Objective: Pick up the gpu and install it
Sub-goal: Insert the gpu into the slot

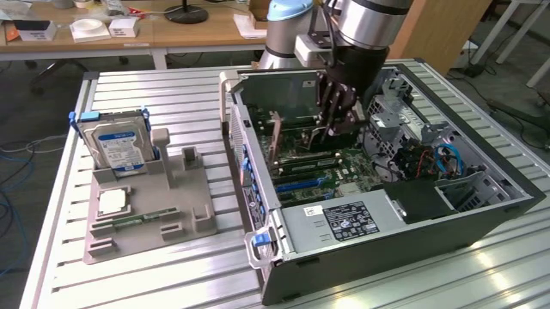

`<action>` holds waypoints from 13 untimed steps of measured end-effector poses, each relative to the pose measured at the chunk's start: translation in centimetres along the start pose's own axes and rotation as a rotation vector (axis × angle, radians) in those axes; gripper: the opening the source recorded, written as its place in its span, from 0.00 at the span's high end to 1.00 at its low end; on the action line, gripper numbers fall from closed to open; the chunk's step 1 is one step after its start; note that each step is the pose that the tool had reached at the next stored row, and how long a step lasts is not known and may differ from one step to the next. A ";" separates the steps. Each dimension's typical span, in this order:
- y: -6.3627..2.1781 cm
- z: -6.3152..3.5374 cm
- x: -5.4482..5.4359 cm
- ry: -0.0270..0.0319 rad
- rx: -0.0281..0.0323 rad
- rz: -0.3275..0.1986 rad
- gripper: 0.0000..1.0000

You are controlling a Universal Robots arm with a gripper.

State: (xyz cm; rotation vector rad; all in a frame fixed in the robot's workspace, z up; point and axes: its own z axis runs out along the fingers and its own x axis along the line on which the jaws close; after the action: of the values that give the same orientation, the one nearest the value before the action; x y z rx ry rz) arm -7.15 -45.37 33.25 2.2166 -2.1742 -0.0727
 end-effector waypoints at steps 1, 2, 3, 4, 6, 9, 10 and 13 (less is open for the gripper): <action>0.00 0.03 0.1 -0.0001 0.0001 0.000 0.74; 0.00 0.04 0.1 -0.0002 0.0001 0.000 0.74; 0.01 0.05 0.2 -0.0002 0.0001 0.000 0.74; 0.01 0.06 0.2 -0.0003 0.0001 0.000 0.74; 0.02 0.06 0.2 0.0001 0.0000 0.000 0.74; 0.07 0.07 0.2 0.0002 0.0000 0.000 0.74; 0.07 0.06 0.2 0.0003 0.0001 0.000 0.74; 0.08 0.07 0.2 0.0003 0.0000 0.000 0.74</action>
State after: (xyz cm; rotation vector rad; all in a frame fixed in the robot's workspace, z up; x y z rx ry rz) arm -7.23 -45.60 33.18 2.2165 -2.1742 -0.0723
